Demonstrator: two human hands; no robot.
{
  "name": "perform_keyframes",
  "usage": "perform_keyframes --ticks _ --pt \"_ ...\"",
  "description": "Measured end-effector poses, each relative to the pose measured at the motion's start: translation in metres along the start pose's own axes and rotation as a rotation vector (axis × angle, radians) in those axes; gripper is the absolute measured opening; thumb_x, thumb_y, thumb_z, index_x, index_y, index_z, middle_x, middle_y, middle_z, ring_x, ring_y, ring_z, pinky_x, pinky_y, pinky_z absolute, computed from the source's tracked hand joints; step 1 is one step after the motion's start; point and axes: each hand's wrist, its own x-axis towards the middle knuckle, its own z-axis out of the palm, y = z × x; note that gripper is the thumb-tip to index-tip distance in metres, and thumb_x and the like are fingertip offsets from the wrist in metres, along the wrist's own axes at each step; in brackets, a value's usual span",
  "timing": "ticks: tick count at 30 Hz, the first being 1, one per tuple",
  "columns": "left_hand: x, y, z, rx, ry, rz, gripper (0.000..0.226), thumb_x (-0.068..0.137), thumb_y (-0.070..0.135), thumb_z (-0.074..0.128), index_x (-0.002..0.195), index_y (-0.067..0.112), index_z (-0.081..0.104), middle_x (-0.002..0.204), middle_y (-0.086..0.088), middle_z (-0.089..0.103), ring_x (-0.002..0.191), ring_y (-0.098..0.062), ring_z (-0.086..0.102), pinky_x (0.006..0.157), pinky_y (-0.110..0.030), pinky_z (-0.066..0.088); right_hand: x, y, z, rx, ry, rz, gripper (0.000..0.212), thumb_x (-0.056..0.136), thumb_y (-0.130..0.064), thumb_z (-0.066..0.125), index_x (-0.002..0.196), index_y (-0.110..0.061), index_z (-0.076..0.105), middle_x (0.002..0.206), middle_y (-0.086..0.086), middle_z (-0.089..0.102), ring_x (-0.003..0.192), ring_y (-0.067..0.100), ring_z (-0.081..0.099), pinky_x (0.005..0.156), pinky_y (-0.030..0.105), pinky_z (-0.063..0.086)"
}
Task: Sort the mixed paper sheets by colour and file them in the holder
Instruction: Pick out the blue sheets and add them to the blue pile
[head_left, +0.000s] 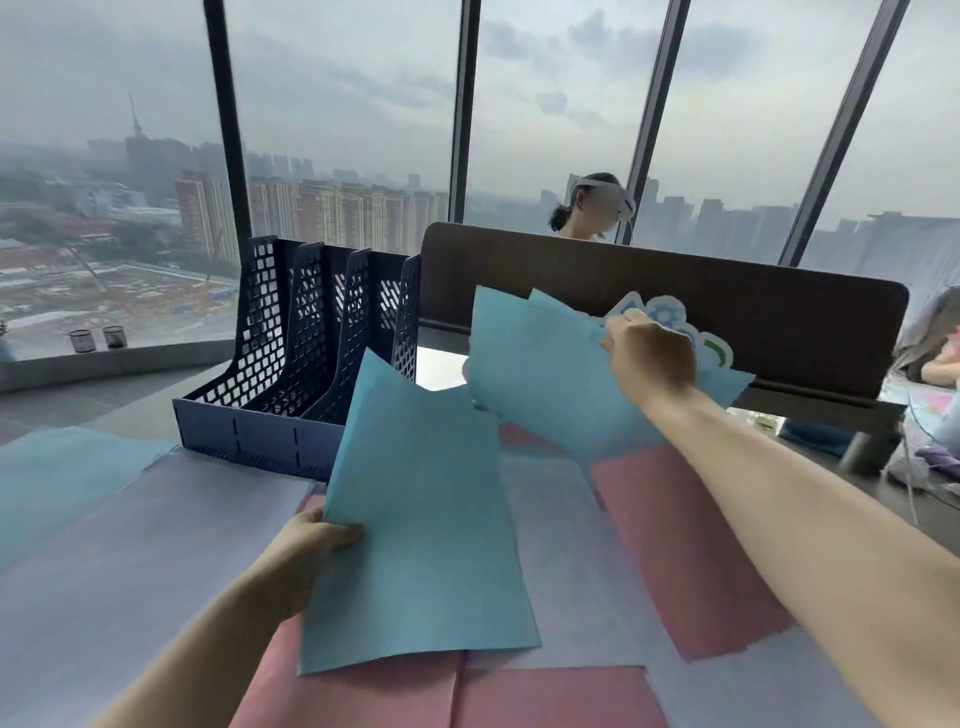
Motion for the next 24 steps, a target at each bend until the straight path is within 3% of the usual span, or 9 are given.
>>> perform_keyframes --ticks 2,4,9,12,16,19,22,24 --pt "-0.001 0.000 0.000 0.005 0.003 -0.005 0.020 0.091 -0.009 0.052 0.108 -0.001 0.061 0.098 -0.027 0.071 0.074 -0.037 0.069 0.070 -0.045 0.059 0.006 -0.006 -0.011 0.161 0.028 0.101 0.014 0.097 -0.017 0.054 0.097 -0.007 0.064 0.103 0.010 0.066 0.088 0.037 0.063 0.064 0.035 0.039" --pt "-0.001 0.000 0.000 0.012 0.010 -0.015 0.019 0.092 -0.008 0.051 0.107 -0.001 0.061 0.096 -0.026 0.071 0.075 -0.037 0.070 0.073 -0.046 0.058 0.010 -0.015 -0.017 0.321 0.068 0.172 0.017 0.098 -0.019 0.051 0.093 -0.008 0.063 0.101 0.010 0.066 0.092 0.035 0.060 0.066 0.035 0.036" --pt "-0.001 0.001 -0.002 0.004 0.013 -0.014 0.023 0.092 -0.009 0.049 0.109 0.002 0.060 0.100 -0.025 0.071 0.081 -0.038 0.069 0.076 -0.046 0.056 0.009 -0.038 -0.010 0.736 0.075 0.444 0.020 0.086 -0.008 0.047 0.068 0.000 0.046 0.064 0.014 0.045 0.065 0.028 0.042 0.055 0.036 0.030" --pt "-0.002 0.002 0.000 -0.040 0.011 -0.003 0.024 0.094 -0.008 0.045 0.105 0.005 0.061 0.096 -0.023 0.070 0.079 -0.036 0.067 0.075 -0.043 0.055 -0.002 -0.049 0.002 0.885 -0.041 0.623 0.017 0.083 -0.009 0.050 0.070 0.001 0.056 0.063 0.007 0.049 0.064 0.022 0.044 0.055 0.033 0.030" --pt "-0.002 0.001 -0.001 -0.047 0.006 0.008 0.026 0.093 -0.006 0.045 0.103 0.010 0.063 0.086 -0.019 0.071 0.070 -0.033 0.067 0.070 -0.041 0.057 -0.029 -0.063 0.035 1.004 -0.247 0.732 0.017 0.083 -0.002 0.056 0.084 -0.005 0.072 0.082 0.010 0.071 0.075 0.027 0.064 0.061 0.034 0.050" --pt "-0.003 0.001 -0.001 -0.057 0.011 0.018 0.025 0.093 -0.004 0.049 0.103 0.011 0.066 0.081 -0.015 0.073 0.061 -0.028 0.068 0.061 -0.036 0.058 -0.060 -0.078 0.056 1.030 -0.400 0.738 0.016 0.084 0.001 0.056 0.087 -0.003 0.071 0.082 0.012 0.069 0.072 0.023 0.059 0.060 0.029 0.040" --pt "-0.001 0.000 -0.001 -0.108 0.037 0.049 0.023 0.100 0.008 0.043 0.113 0.013 0.062 0.095 -0.015 0.071 0.076 -0.029 0.067 0.071 -0.037 0.056 -0.093 -0.094 0.070 1.056 -0.528 0.778 0.020 0.080 0.000 0.057 0.077 -0.016 0.068 0.079 0.006 0.070 0.071 0.025 0.063 0.060 0.032 0.046" --pt "0.000 -0.001 -0.002 -0.162 0.034 0.053 0.023 0.104 0.023 0.043 0.117 0.015 0.060 0.105 -0.016 0.070 0.087 -0.032 0.068 0.077 -0.040 0.056 -0.109 -0.104 0.072 1.086 -0.571 0.807 0.026 0.077 0.002 0.057 0.078 -0.021 0.068 0.085 0.004 0.072 0.079 0.026 0.068 0.067 0.035 0.054"
